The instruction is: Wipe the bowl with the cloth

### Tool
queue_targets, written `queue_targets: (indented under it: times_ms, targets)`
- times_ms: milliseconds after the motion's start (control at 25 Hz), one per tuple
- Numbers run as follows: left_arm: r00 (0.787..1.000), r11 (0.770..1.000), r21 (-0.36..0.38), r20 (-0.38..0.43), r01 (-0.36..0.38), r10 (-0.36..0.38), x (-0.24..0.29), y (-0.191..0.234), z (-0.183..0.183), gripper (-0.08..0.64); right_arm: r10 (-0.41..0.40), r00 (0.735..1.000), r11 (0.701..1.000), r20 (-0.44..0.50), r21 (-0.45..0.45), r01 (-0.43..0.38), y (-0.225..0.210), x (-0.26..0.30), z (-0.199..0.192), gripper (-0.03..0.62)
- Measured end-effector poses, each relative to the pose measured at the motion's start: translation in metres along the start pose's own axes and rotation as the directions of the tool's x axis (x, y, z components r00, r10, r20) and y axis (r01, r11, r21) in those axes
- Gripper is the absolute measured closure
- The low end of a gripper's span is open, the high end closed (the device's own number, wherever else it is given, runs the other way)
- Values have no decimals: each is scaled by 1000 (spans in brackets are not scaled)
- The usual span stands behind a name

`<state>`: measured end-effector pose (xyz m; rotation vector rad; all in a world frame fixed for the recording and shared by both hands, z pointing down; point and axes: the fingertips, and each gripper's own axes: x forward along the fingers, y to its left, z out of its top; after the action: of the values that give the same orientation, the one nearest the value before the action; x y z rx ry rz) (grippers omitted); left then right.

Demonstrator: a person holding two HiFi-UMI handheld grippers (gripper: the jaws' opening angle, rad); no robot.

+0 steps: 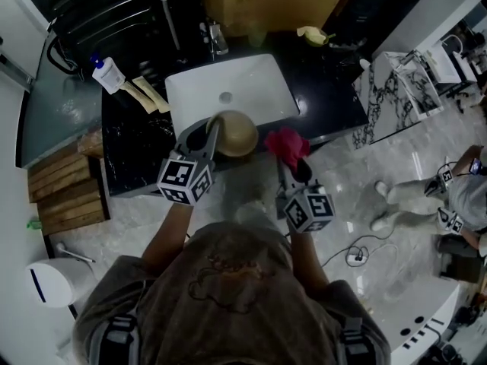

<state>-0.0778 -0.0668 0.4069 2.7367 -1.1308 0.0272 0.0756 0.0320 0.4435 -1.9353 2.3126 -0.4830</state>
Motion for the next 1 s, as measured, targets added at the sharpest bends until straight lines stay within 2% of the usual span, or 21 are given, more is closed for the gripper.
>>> queue_targets:
  times_ms: [280,640,840,1000]
  targets:
    - [998,998,10,8,-63,63,56,7,14,543,88,996,996,-30,-4,-88,-37,47,25,474]
    - [988,988,21,-20,-154,155,100,15,7,543,196,978,980,-76,-19,-198,-82,87,43,474]
    - [984,985,13,-45,-171,171,109,22,1,543,230,969,972,-91,-20,-233,-89,109,48,474]
    - [984,986,35,-63,-163,165,114,33,0,543,253,962,966,-101,-22,-256,-84,130,50,474]
